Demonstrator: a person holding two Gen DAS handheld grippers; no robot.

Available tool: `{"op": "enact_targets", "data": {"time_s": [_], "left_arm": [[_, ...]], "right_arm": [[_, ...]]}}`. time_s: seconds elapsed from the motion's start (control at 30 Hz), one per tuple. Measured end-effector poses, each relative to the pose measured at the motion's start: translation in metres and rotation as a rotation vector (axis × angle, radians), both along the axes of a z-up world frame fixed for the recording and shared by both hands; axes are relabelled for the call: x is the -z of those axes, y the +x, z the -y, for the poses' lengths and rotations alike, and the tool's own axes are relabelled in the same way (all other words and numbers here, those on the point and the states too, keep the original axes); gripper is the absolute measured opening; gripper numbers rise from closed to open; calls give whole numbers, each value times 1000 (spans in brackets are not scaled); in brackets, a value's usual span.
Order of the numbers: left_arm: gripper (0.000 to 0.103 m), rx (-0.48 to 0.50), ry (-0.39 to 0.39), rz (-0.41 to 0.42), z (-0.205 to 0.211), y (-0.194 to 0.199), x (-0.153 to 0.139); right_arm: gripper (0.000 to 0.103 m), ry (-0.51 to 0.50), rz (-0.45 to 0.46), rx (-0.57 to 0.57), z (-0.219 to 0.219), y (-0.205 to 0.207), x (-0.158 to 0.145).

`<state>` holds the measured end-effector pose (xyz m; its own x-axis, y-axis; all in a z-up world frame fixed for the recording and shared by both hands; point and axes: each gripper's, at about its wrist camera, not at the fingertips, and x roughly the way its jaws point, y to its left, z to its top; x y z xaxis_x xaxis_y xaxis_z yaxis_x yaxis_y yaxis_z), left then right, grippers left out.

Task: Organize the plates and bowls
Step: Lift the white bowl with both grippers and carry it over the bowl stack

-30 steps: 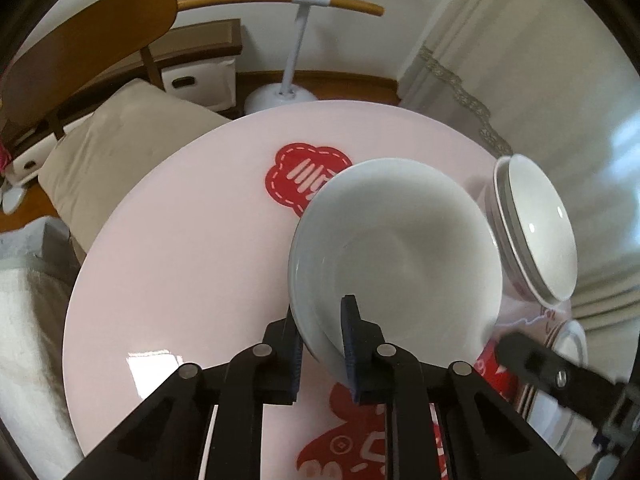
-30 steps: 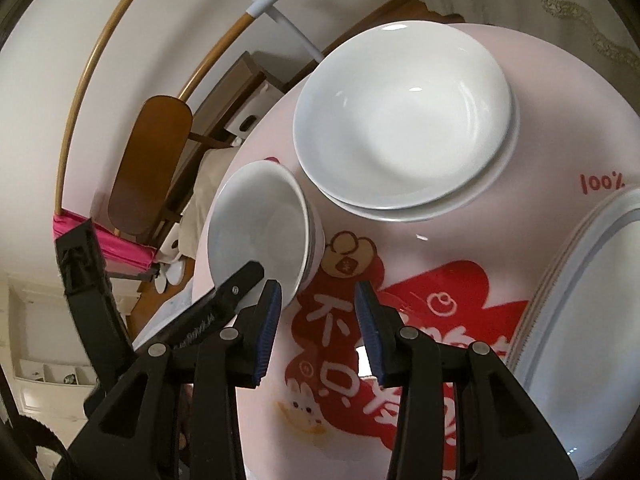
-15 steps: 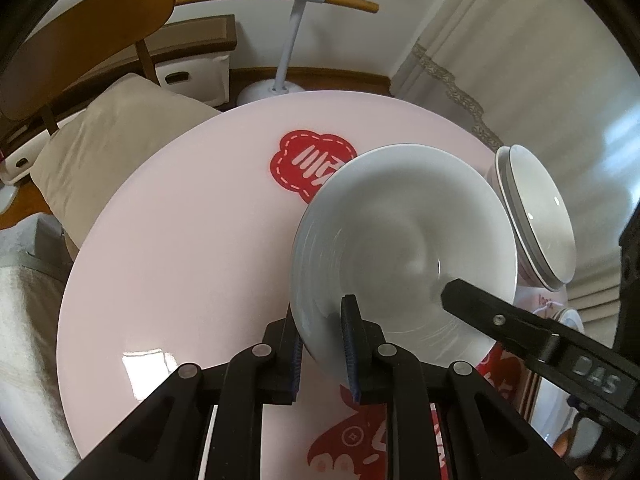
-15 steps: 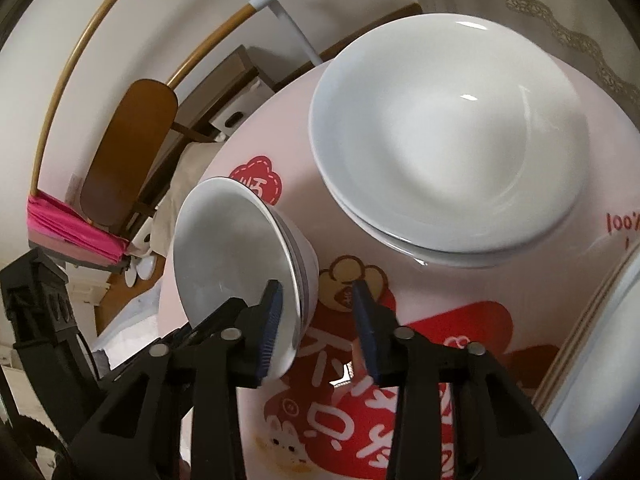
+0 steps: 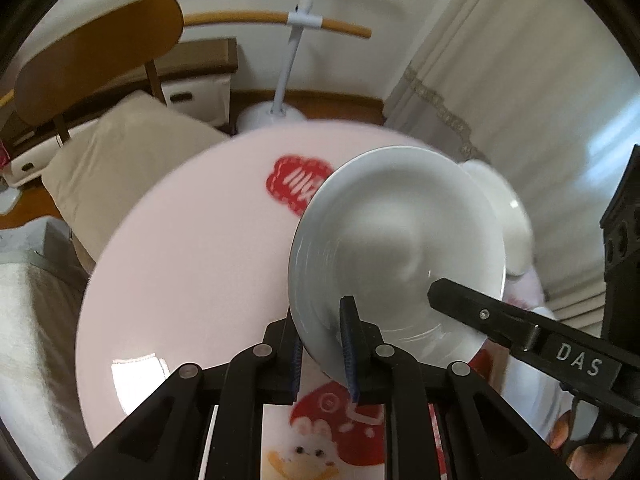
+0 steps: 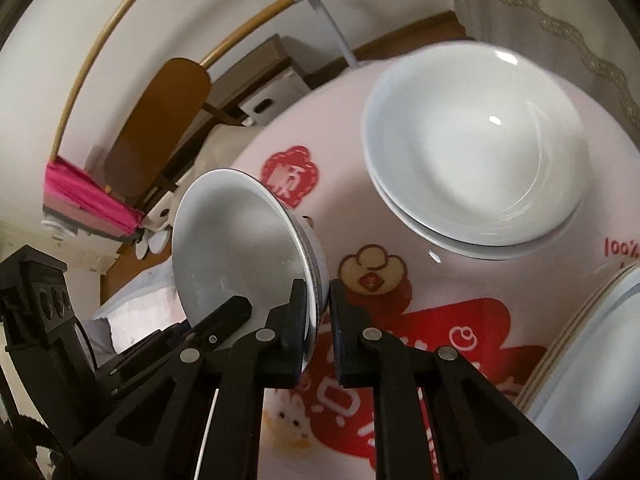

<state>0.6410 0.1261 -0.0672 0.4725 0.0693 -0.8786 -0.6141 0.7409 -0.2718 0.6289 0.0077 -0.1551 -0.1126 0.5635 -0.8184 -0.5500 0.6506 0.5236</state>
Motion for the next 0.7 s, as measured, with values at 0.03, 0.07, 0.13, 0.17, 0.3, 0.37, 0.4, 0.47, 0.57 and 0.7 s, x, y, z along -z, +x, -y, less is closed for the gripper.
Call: {"op": "enact_targets", "data": {"time_s": [0.03, 0.07, 0.13, 0.17, 0.3, 0.37, 0.4, 0.47, 0.57, 0.7], "left_arm": [[13, 0, 7, 12, 3, 0, -6], [13, 1, 17, 26, 6, 0, -14], [13, 15, 27, 58, 15, 5, -28], [13, 29, 33, 76, 22, 12, -36], [13, 83, 38, 109, 41, 37, -49], [13, 120, 41, 111, 54, 56, -51], [13, 131, 41, 108, 57, 62, -51], [13, 150, 39, 102, 66, 78, -50], [13, 168, 40, 83, 72, 95, -48], [13, 171, 40, 62, 73, 120, -46]], "right_arm": [[11, 10, 8, -5, 3, 0, -7], [11, 18, 14, -6, 5, 0, -12], [11, 41, 29, -3, 15, 5, -26], [11, 46, 40, -1, 19, 6, -32], [11, 61, 56, 43, 44, 28, -48], [11, 61, 62, 74, 58, 41, -52], [11, 58, 62, 89, 63, 47, -53], [11, 51, 53, 120, 76, 62, -53], [11, 43, 55, 149, 86, 81, -52], [11, 36, 45, 167, 89, 102, -48]]}}
